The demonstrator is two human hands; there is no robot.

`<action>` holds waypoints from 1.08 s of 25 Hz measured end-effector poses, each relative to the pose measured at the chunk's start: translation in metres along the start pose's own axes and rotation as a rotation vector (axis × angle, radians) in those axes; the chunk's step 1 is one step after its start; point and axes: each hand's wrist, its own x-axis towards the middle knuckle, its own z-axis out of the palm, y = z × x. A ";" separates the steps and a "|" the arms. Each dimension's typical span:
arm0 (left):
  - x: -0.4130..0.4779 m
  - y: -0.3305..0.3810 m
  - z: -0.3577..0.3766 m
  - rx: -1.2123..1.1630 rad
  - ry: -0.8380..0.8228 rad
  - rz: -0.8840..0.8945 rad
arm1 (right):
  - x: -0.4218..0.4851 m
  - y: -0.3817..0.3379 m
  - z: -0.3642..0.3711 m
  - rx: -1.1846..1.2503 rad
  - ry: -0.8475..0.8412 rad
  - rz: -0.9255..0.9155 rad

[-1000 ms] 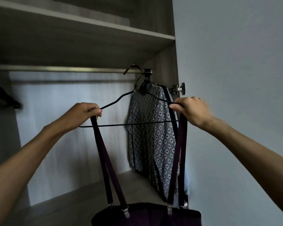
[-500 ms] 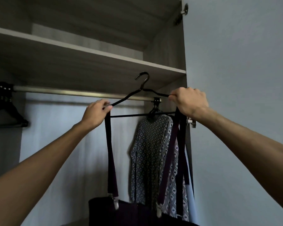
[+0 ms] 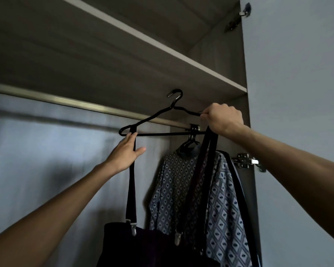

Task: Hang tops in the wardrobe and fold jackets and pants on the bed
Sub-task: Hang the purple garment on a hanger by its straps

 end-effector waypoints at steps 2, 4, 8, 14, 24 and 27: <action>0.012 -0.014 0.016 -0.046 -0.044 0.002 | 0.010 -0.005 0.021 -0.041 0.005 0.033; 0.024 -0.027 0.033 -0.083 -0.090 0.004 | 0.020 -0.009 0.042 -0.080 0.004 0.063; 0.042 -0.044 0.062 -0.139 -0.179 0.046 | 0.040 -0.010 0.078 -0.145 0.009 0.117; 0.055 -0.055 0.105 -0.155 -0.266 0.083 | 0.044 0.008 0.122 -0.255 -0.026 0.174; 0.067 -0.056 0.174 -0.247 -0.387 0.067 | 0.057 0.017 0.156 -0.302 -0.028 0.244; 0.064 -0.046 0.193 -0.273 -0.414 0.072 | 0.056 0.018 0.159 -0.335 -0.032 0.230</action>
